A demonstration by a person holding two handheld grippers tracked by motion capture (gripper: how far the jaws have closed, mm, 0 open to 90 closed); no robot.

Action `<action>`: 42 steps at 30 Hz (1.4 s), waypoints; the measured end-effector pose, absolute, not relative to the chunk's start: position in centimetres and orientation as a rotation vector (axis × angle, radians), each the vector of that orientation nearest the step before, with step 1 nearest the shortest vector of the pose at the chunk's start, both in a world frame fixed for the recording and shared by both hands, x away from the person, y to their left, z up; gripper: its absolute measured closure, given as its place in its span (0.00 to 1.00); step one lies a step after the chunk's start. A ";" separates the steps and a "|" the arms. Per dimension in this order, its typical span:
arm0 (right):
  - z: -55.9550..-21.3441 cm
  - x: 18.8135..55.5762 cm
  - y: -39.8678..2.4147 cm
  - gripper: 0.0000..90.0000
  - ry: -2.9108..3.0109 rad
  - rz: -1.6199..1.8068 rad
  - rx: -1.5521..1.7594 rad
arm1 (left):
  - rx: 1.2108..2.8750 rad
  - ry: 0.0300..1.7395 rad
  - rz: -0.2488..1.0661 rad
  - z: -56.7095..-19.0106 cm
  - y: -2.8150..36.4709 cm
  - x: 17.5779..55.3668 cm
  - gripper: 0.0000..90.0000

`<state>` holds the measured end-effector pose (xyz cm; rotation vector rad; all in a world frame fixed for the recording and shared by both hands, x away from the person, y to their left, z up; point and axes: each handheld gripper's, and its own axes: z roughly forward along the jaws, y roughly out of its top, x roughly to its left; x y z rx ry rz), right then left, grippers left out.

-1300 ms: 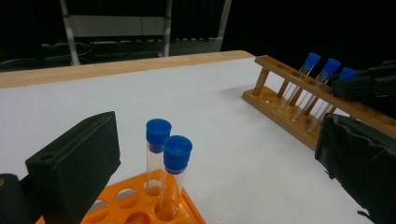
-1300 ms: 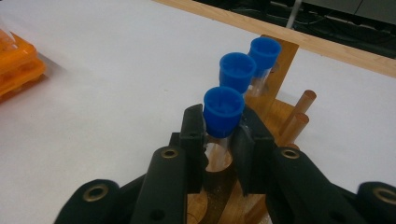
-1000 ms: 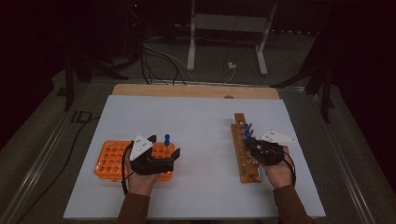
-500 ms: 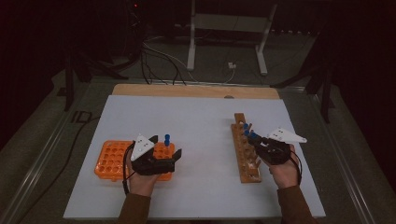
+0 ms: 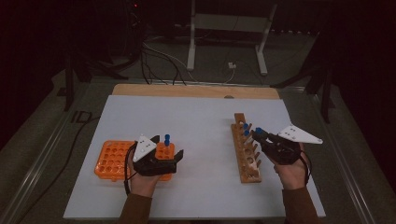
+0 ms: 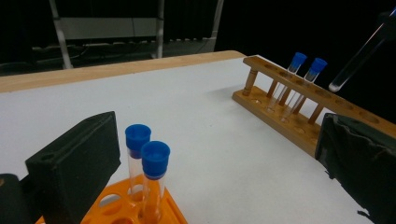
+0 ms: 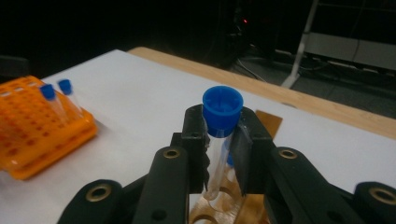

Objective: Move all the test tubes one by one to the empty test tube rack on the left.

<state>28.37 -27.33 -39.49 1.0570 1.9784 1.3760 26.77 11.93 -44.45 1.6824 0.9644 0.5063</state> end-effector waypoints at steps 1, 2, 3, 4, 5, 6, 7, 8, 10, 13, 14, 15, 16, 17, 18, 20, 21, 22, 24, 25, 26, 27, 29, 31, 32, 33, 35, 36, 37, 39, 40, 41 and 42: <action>-39.3 28.3 -27.3 0.85 1.982 1.385 1.051 | 1.687 0.962 0.512 -44.4 11.8 26.7 0.01; -39.2 28.2 -27.2 0.85 1.985 1.396 1.045 | 1.693 0.956 0.519 -44.4 11.7 26.7 0.01; -39.2 28.1 -27.0 0.85 1.990 1.399 1.041 | 1.696 0.950 0.524 -44.3 11.5 26.6 0.01; -39.2 28.1 -26.9 0.85 1.997 1.402 1.034 | 1.698 0.943 0.526 -44.2 11.4 26.5 0.01; -39.2 28.1 -26.7 0.85 2.008 1.401 1.028 | 1.697 0.941 0.528 -44.2 11.3 26.5 0.01; -39.3 28.1 -26.6 0.86 2.013 1.403 1.027 | 1.695 0.938 0.529 -44.1 11.1 26.4 0.01; -39.3 28.1 -26.4 0.85 2.020 1.408 1.023 | 1.697 0.931 0.532 -44.0 11.0 26.4 0.01; -39.4 28.1 -26.3 0.85 2.031 1.413 1.020 | 1.698 0.929 0.535 -44.0 10.9 26.3 0.01; -39.5 28.1 -25.9 0.85 2.047 1.421 1.014 | 1.700 0.917 0.541 -43.8 10.7 26.3 0.01; -39.6 28.0 -25.4 0.85 2.065 1.418 0.996 | 1.704 0.908 0.547 -43.7 10.3 26.1 0.01; -39.6 28.0 -25.2 0.85 2.073 1.417 0.992 | 1.706 0.902 0.548 -43.7 10.1 26.1 0.01; -39.7 28.0 -25.0 0.85 2.079 1.419 0.992 | 1.708 0.900 0.549 -43.7 10.0 26.0 0.01; -39.8 28.0 -24.8 0.85 2.084 1.421 0.989 | 1.710 0.896 0.553 -43.6 9.9 26.0 0.01; -39.9 28.0 -24.7 0.85 2.091 1.424 0.987 | 1.711 0.894 0.557 -43.6 9.7 25.9 0.01; -39.9 28.0 -24.5 0.85 2.099 1.428 0.986 | 1.713 0.890 0.558 -43.6 9.6 25.9 0.01; -40.1 28.0 -24.2 0.85 2.112 1.425 0.980 | 1.714 0.886 0.560 -43.6 9.4 25.8 0.01; -40.2 28.0 -24.0 0.85 2.117 1.426 0.979 | 1.715 0.880 0.558 -43.6 9.2 25.8 0.01; -40.2 28.0 -23.9 0.85 2.123 1.426 0.978 | 1.718 0.880 0.558 -43.6 9.1 25.8 0.01; -40.4 28.0 -23.7 0.85 2.132 1.429 0.975 | 1.721 0.875 0.558 -43.7 8.8 25.7 0.01; -40.4 28.0 -23.5 0.85 2.137 1.435 0.976 | 1.724 0.873 0.557 -43.7 8.6 25.7 0.01; -40.5 28.0 -23.4 0.85 2.143 1.437 0.978 | 1.729 0.867 0.559 -43.8 8.4 25.7 0.01; -40.6 28.0 -23.2 0.85 2.149 1.435 0.973 | 1.730 0.864 0.556 -43.8 8.2 25.6 0.01; -40.7 27.9 -22.9 0.85 2.161 1.433 0.971 | 1.741 0.854 0.557 -43.9 7.8 25.6 0.01; -40.8 27.9 -22.6 0.85 2.170 1.433 0.961 | 1.749 0.846 0.555 -43.9 7.4 25.5 0.01; -40.8 27.8 -22.5 0.85 2.176 1.435 0.962 | 1.751 0.841 0.551 -44.0 7.2 25.5 0.01; -40.9 27.8 -22.3 0.85 2.182 1.440 0.960 | 1.758 0.835 0.549 -44.1 7.0 25.4 0.01; -41.0 27.7 -22.0 0.85 2.194 1.439 0.952 | 1.766 0.830 0.545 -44.2 6.6 25.4 0.01; -41.1 27.7 -21.8 0.85 2.200 1.439 0.950 | 1.772 0.826 0.543 -44.2 6.4 25.3 0.01; -41.1 27.7 -21.6 0.85 2.207 1.436 0.943 | 1.775 0.825 0.539 -44.3 6.2 25.3 0.01; -41.2 27.6 -21.3 0.85 2.216 1.440 0.939 | 1.783 0.817 0.535 -44.4 5.8 25.3 0.01; -41.2 27.5 -21.1 0.85 2.221 1.440 0.937 | 1.790 0.812 0.532 -44.4 5.7 25.2 0.01; -41.2 27.5 -20.9 0.85 2.226 1.442 0.931 | 1.791 0.812 0.528 -44.5 5.5 25.2 0.01; -41.3 27.4 -20.8 0.85 2.230 1.445 0.929 | 1.794 0.810 0.524 -44.5 5.3 25.2 0.02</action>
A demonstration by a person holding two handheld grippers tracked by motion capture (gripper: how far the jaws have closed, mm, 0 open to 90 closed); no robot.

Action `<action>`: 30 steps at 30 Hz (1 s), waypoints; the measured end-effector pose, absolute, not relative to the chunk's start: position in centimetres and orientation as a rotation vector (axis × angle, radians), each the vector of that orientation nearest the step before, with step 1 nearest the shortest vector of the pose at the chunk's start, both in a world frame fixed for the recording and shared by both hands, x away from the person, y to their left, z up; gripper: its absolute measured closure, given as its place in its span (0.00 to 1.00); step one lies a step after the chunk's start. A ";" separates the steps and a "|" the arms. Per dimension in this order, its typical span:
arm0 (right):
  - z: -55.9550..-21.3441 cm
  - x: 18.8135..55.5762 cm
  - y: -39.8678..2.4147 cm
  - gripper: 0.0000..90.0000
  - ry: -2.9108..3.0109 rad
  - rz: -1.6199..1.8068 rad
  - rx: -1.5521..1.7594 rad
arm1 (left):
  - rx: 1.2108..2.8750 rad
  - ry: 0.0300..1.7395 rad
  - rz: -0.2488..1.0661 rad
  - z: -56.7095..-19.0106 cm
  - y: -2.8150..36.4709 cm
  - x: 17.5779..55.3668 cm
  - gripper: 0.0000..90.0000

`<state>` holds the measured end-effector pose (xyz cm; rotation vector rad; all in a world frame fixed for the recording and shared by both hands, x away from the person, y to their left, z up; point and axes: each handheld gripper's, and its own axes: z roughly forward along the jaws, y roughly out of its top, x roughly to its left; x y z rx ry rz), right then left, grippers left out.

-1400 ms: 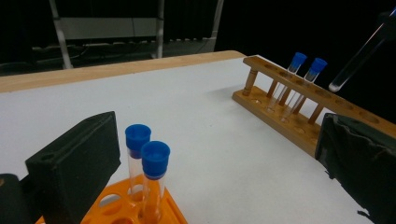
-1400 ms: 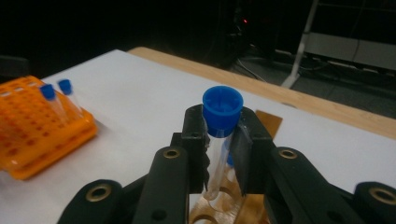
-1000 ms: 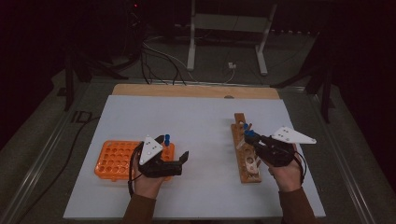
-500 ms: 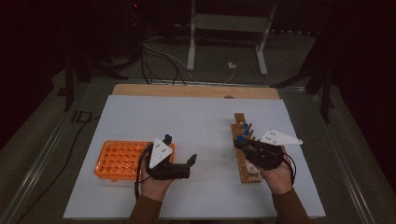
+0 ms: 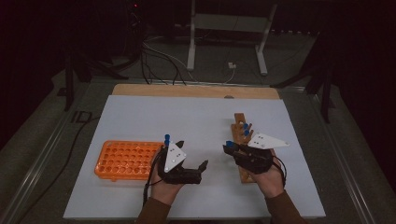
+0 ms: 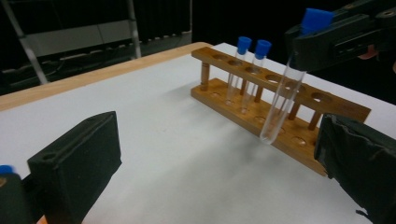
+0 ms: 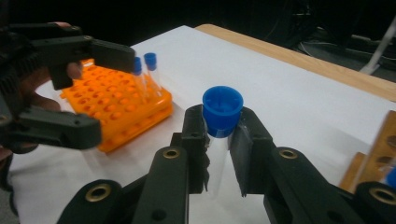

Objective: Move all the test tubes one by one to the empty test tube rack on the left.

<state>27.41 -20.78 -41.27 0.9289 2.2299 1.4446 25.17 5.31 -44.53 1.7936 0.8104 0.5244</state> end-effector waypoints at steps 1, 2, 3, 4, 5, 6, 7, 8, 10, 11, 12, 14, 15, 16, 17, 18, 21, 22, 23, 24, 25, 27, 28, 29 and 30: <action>-41.3 27.4 -20.6 0.85 2.233 1.449 0.928 | 1.798 0.809 0.521 -44.6 5.1 25.1 0.02; -41.4 27.3 -20.5 0.85 2.240 1.454 0.924 | 1.804 0.806 0.517 -44.6 5.0 25.1 0.02; -41.4 27.3 -20.3 0.85 2.244 1.456 0.924 | 1.813 0.804 0.516 -44.7 4.8 25.1 0.03; -41.5 27.3 -20.2 0.85 2.249 1.456 0.921 | 1.818 0.805 0.512 -44.7 4.6 25.0 0.04; -41.5 27.2 -20.1 0.85 2.254 1.456 0.920 | 1.828 0.805 0.512 -44.8 4.5 25.0 0.04; -41.6 27.2 -19.9 0.85 2.258 1.458 0.916 | 1.833 0.801 0.507 -44.9 4.3 25.0 0.04; -41.6 27.2 -19.8 0.85 2.262 1.459 0.913 | 1.841 0.798 0.501 -44.9 4.1 25.0 0.05; -41.6 27.1 -19.6 0.85 2.268 1.458 0.911 | 1.848 0.795 0.502 -45.0 3.9 24.9 0.06; -41.6 27.1 -19.4 0.85 2.278 1.467 0.904 | 1.862 0.788 0.501 -45.1 3.5 24.8 0.08; -41.7 27.0 -19.3 0.85 2.280 1.471 0.904 | 1.865 0.787 0.500 -45.1 3.3 24.8 0.09; -41.7 27.0 -19.2 0.85 2.285 1.474 0.898 | 1.870 0.782 0.494 -45.2 3.1 24.7 0.10; -41.7 26.9 -18.9 0.85 2.291 1.477 0.892 | 1.875 0.775 0.493 -45.2 2.7 24.6 0.19; -41.7 26.8 -18.8 0.85 2.295 1.478 0.889 | 1.879 0.772 0.492 -45.2 2.5 24.6 0.19; -41.7 26.8 -18.6 0.85 2.300 1.477 0.884 | 1.882 0.767 0.491 -45.2 2.3 24.5 0.21; -41.6 26.7 -18.5 0.85 2.302 1.476 0.882 | 1.886 0.765 0.496 -45.3 2.2 24.4 0.26; -41.6 26.7 -18.4 0.85 2.305 1.479 0.876 | 1.890 0.763 0.499 -45.3 2.1 24.4 0.29; -41.6 26.5 -18.2 0.85 2.314 1.486 0.867 | 1.884 0.749 0.503 -45.3 1.9 24.2 0.41; -41.6 26.5 -18.1 0.85 2.319 1.489 0.865 | 1.884 0.743 0.504 -45.3 1.9 24.1 0.45; -41.7 26.5 -18.0 0.85 2.322 1.487 0.866 | 1.882 0.738 0.504 -45.3 1.8 24.1 0.49; -41.7 26.4 -17.9 0.85 2.326 1.488 0.862 | 1.882 0.739 0.507 -45.3 1.8 24.0 0.53; -41.7 26.4 -17.8 0.85 2.329 1.486 0.856 | 1.881 0.737 0.503 -45.2 1.8 24.0 0.57; -41.8 26.4 -17.7 0.85 2.334 1.485 0.855 | 1.881 0.725 0.493 -45.2 1.8 24.0 0.64; -41.8 26.4 -17.7 0.85 2.335 1.484 0.855 | 1.882 0.723 0.491 -45.2 1.8 24.0 0.67; -41.8 26.4 -17.7 0.85 2.335 1.484 0.855 | 1.883 0.719 0.486 -45.2 1.8 24.0 0.70; -41.8 26.4 -17.7 0.85 2.336 1.485 0.855 | 1.884 0.719 0.484 -45.3 1.8 24.0 0.74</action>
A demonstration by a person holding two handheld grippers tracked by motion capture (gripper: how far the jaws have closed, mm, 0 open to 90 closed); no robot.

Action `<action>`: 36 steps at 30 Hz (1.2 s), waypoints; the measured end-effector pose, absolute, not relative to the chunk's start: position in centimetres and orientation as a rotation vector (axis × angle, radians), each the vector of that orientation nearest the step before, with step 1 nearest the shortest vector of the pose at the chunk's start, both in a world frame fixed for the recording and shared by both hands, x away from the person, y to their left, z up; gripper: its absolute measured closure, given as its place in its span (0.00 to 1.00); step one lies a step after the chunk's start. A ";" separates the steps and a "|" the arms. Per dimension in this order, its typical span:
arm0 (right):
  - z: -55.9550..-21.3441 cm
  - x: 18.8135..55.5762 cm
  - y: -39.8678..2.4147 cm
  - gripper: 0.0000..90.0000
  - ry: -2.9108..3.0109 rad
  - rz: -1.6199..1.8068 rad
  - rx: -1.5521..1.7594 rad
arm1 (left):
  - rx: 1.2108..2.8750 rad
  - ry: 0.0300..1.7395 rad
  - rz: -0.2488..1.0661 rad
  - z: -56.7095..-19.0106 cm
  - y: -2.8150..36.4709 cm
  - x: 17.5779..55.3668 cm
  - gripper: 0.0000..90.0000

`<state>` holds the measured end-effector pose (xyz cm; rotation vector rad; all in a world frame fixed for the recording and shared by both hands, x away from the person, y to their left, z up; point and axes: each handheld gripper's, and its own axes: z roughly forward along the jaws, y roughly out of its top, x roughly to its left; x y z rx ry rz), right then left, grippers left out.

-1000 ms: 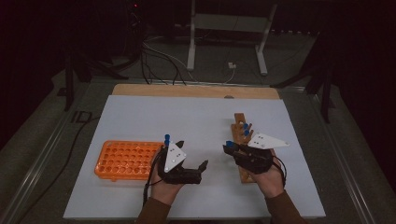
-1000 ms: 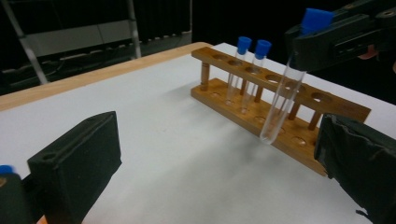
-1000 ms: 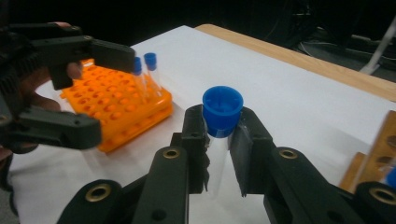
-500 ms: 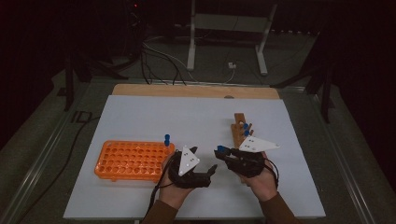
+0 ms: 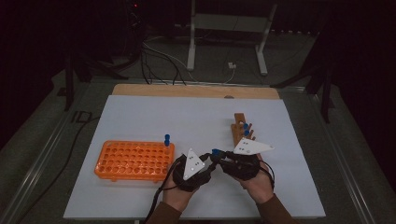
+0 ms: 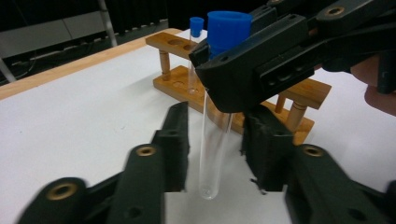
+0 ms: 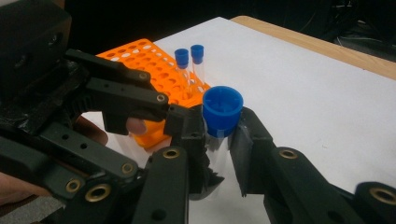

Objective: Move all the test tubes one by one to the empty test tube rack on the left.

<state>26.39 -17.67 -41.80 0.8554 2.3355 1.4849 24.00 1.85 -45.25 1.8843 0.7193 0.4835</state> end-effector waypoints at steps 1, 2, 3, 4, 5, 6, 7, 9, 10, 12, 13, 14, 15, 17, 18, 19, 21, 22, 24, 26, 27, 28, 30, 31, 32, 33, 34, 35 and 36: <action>-41.8 26.4 -17.7 0.85 2.336 1.485 0.855 | 1.885 0.719 0.481 -45.3 1.9 24.0 0.76; -41.8 26.4 -17.7 0.85 2.337 1.485 0.854 | 1.885 0.717 0.476 -45.3 1.9 24.0 0.78; -41.8 26.4 -17.6 0.85 2.337 1.484 0.855 | 1.885 0.716 0.474 -45.3 1.9 24.0 0.81; -41.8 26.4 -17.6 0.85 2.338 1.483 0.854 | 1.886 0.716 0.473 -45.3 1.9 24.0 0.83; -41.8 26.4 -17.6 0.85 2.340 1.483 0.854 | 1.886 0.714 0.469 -45.3 2.0 24.0 0.83; -41.9 26.4 -17.6 0.85 2.340 1.483 0.854 | 1.886 0.713 0.467 -45.3 2.0 24.1 0.84; -41.9 26.4 -17.6 0.85 2.341 1.486 0.854 | 1.887 0.711 0.467 -45.3 2.0 24.0 0.84; -41.9 26.4 -17.6 0.85 2.342 1.490 0.857 | 1.887 0.709 0.462 -45.3 2.0 24.0 0.85; -41.9 26.4 -17.6 0.85 2.344 1.489 0.856 | 1.887 0.711 0.459 -45.3 2.0 24.1 0.85; -41.9 26.5 -17.7 0.81 2.339 1.487 0.860 | 1.887 0.714 0.454 -45.4 2.0 24.1 0.86; -41.9 26.5 -17.8 0.78 2.334 1.488 0.868 | 1.886 0.718 0.456 -45.4 2.1 24.2 0.85; -41.9 26.6 -17.9 0.74 2.329 1.500 0.866 | 1.886 0.724 0.453 -45.4 2.2 24.2 0.86; -41.8 26.6 -18.0 0.70 2.326 1.514 0.875 | 1.887 0.729 0.455 -45.5 2.4 24.3 0.86; -41.7 26.7 -18.3 0.61 2.316 1.534 0.875 | 1.886 0.741 0.457 -45.5 2.7 24.4 0.86; -41.6 26.7 -18.5 0.57 2.315 1.549 0.873 | 1.882 0.748 0.458 -45.5 2.9 24.5 0.86; -41.6 26.8 -18.7 0.54 2.308 1.559 0.875 | 1.880 0.756 0.459 -45.5 3.1 24.6 0.86; -41.4 26.8 -18.9 0.48 2.289 1.554 0.880 | 1.876 0.766 0.460 -45.5 3.5 24.7 0.86; -41.4 26.8 -19.0 0.45 2.281 1.551 0.882 | 1.874 0.771 0.460 -45.5 3.7 24.8 0.86; -41.3 26.9 -19.3 0.39 2.269 1.552 0.884 | 1.871 0.777 0.465 -45.4 4.1 24.8 0.86; -41.2 26.9 -19.5 0.35 2.252 1.546 0.888 | 1.862 0.787 0.469 -45.3 4.5 24.9 0.86; -41.2 27.0 -19.6 0.33 2.245 1.545 0.889 | 1.859 0.790 0.473 -45.2 4.8 25.0 0.86; -41.2 27.0 -19.8 0.30 2.238 1.541 0.893 | 1.854 0.796 0.476 -45.2 5.0 25.0 0.86; -41.3 27.2 -20.0 0.22 2.227 1.521 0.908 | 1.848 0.804 0.482 -45.1 5.4 25.1 0.86; -41.4 27.3 -20.1 0.19 2.222 1.509 0.918 | 1.842 0.811 0.483 -45.0 5.6 25.1 0.86; -41.5 27.4 -20.2 0.17 2.215 1.498 0.927 | 1.842 0.814 0.486 -45.0 5.9 25.1 0.86; -41.5 27.5 -20.4 0.17 2.209 1.487 0.938 | 1.839 0.818 0.487 -44.9 6.1 25.1 0.86; -41.6 27.6 -20.6 0.14 2.205 1.489 0.945 | 1.838 0.820 0.491 -44.8 6.4 25.2 0.86; -41.7 27.7 -20.7 0.10 2.202 1.490 0.954 | 1.834 0.825 0.492 -44.8 6.7 25.2 0.86; -41.8 27.8 -20.9 0.07 2.193 1.480 0.961 | 1.834 0.825 0.494 -44.7 6.8 25.2 0.86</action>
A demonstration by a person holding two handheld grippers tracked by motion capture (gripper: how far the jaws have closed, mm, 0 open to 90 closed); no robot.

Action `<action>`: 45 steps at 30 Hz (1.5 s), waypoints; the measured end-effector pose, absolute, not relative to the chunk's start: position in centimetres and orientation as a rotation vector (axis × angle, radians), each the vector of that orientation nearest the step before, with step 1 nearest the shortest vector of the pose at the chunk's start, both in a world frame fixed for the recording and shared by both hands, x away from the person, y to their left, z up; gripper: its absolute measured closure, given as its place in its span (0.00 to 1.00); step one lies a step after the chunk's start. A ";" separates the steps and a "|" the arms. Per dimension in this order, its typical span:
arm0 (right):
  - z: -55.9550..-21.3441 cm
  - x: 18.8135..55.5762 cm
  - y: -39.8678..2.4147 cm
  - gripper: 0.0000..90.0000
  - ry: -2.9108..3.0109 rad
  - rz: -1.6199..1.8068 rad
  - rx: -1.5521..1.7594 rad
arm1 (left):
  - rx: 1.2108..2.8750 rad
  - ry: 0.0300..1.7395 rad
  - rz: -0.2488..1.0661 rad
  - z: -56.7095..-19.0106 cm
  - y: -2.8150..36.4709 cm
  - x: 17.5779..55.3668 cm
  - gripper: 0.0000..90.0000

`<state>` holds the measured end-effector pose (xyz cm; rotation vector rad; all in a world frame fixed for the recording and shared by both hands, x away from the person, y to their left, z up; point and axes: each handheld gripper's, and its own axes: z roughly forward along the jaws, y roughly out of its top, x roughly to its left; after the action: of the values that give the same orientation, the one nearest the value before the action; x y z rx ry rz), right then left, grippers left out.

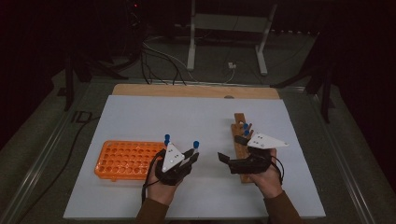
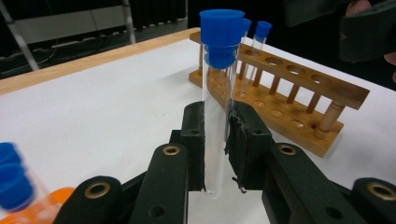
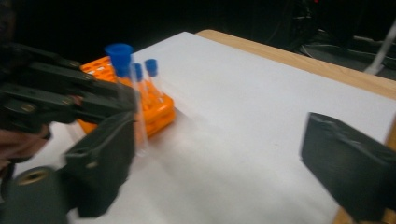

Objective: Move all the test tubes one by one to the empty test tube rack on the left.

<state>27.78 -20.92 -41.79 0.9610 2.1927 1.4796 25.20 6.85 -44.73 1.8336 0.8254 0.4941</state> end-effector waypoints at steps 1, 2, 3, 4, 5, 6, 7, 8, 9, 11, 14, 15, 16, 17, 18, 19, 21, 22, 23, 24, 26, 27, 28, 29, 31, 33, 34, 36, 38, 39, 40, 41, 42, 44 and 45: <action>-41.8 27.8 -21.0 0.04 2.190 1.470 0.969 | 1.829 0.827 0.496 -44.7 7.1 25.2 0.86; -41.8 27.9 -21.2 0.04 2.187 1.465 0.971 | 1.825 0.829 0.500 -44.6 7.3 25.3 0.86; -41.9 27.9 -21.3 0.03 2.177 1.464 0.976 | 1.823 0.830 0.502 -44.5 7.6 25.3 0.86; -41.8 28.0 -21.5 0.02 2.170 1.464 0.985 | 1.817 0.833 0.504 -44.5 7.7 25.3 0.86; -41.8 28.0 -21.6 0.02 2.165 1.464 0.987 | 1.815 0.833 0.508 -44.4 8.0 25.3 0.86; -41.8 28.0 -21.7 0.01 2.159 1.463 0.990 | 1.814 0.833 0.511 -44.3 8.2 25.4 0.86; -41.8 28.0 -21.8 0.01 2.155 1.456 0.996 | 1.810 0.834 0.512 -44.3 8.4 25.4 0.86; -41.8 28.0 -21.9 0.01 2.151 1.450 0.997 | 1.805 0.837 0.514 -44.3 8.6 25.4 0.86; -41.8 28.0 -22.0 0.01 2.147 1.442 0.996 | 1.804 0.839 0.518 -44.2 8.9 25.4 0.86; -41.8 27.9 -22.1 0.01 2.142 1.430 0.999 | 1.800 0.844 0.523 -44.2 9.3 25.5 0.86; -41.8 27.9 -22.2 0.01 2.135 1.437 0.997 | 1.793 0.850 0.529 -44.2 9.9 25.6 0.86; -41.8 28.0 -22.3 0.01 2.134 1.437 0.998 | 1.792 0.852 0.529 -44.1 10.1 25.6 0.86; -41.8 27.9 -22.3 0.01 2.132 1.439 0.999 | 1.789 0.853 0.534 -44.1 10.3 25.6 0.86; -41.8 28.0 -22.4 0.01 2.128 1.440 1.003 | 1.788 0.857 0.535 -44.1 10.5 25.6 0.86; -41.7 28.0 -22.5 0.01 2.126 1.440 1.004 | 1.782 0.863 0.539 -44.2 10.8 25.6 0.86; -41.7 28.0 -22.6 0.01 2.121 1.443 1.005 | 1.783 0.866 0.540 -44.2 11.0 25.6 0.86; -41.7 28.0 -22.9 0.01 2.116 1.448 1.011 | 1.778 0.873 0.547 -44.2 11.2 25.6 0.86; -41.7 28.0 -22.9 0.01 2.115 1.450 1.012 | 1.778 0.877 0.550 -44.2 11.4 25.7 0.86; -41.6 28.0 -23.0 0.01 2.112 1.450 1.015 | 1.775 0.880 0.550 -44.3 11.6 25.7 0.86; -41.6 28.1 -23.1 0.01 2.111 1.451 1.015 | 1.775 0.884 0.552 -44.4 11.7 25.7 0.86; -41.6 28.1 -23.3 0.01 2.109 1.451 1.021 | 1.776 0.892 0.560 -44.6 12.0 25.8 0.86; -41.6 28.1 -23.3 0.01 2.108 1.451 1.021 | 1.778 0.898 0.563 -44.7 12.2 25.8 0.86; -41.6 28.1 -23.4 0.01 2.107 1.452 1.022 | 1.778 0.905 0.565 -44.8 12.3 25.8 0.85; -41.6 28.1 -23.5 0.01 2.105 1.453 1.023 | 1.778 0.910 0.565 -44.8 12.4 25.8 0.86; -41.6 28.1 -23.6 0.01 2.100 1.454 1.026 | 1.782 0.917 0.574 -45.1 12.7 25.9 0.86; -41.5 28.1 -23.7 0.01 2.097 1.456 1.028 | 1.791 0.922 0.587 -45.3 12.8 26.0 0.85; -41.5 28.1 -23.7 0.01 2.096 1.456 1.028 | 1.796 0.925 0.591 -45.4 12.9 26.1 0.86; -41.5 28.1 -23.8 0.01 2.094 1.456 1.031 | 1.803 0.933 0.596 -45.7 13.0 26.2 0.85; -41.5 28.1 -23.9 0.01 2.092 1.458 1.032 | 1.807 0.939 0.601 -45.8 13.1 26.2 0.86; -41.5 28.1 -23.9 0.01 2.093 1.456 1.031 | 1.811 0.940 0.604 -45.9 13.2 26.3 0.85; -41.5 28.1 -23.9 0.01 2.093 1.456 1.032 | 1.817 0.941 0.609 -46.0 13.2 26.3 0.86; -41.5 28.1 -23.9 0.01 2.093 1.455 1.033 | 1.819 0.943 0.609 -46.0 13.2 26.3 0.85; -41.5 28.1 -23.9 0.01 2.092 1.455 1.034 | 1.821 0.947 0.606 -46.1 13.3 26.3 0.85; -41.5 28.1 -24.0 0.01 2.094 1.455 1.032 | 1.827 0.948 0.609 -46.2 13.3 26.4 0.85; -41.5 28.0 -24.0 0.01 2.094 1.456 1.031 | 1.826 0.949 0.608 -46.2 13.3 26.4 0.85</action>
<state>28.05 -23.98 -41.49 1.0313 2.0941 1.4556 26.40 13.34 -46.20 1.8257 0.9492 0.6075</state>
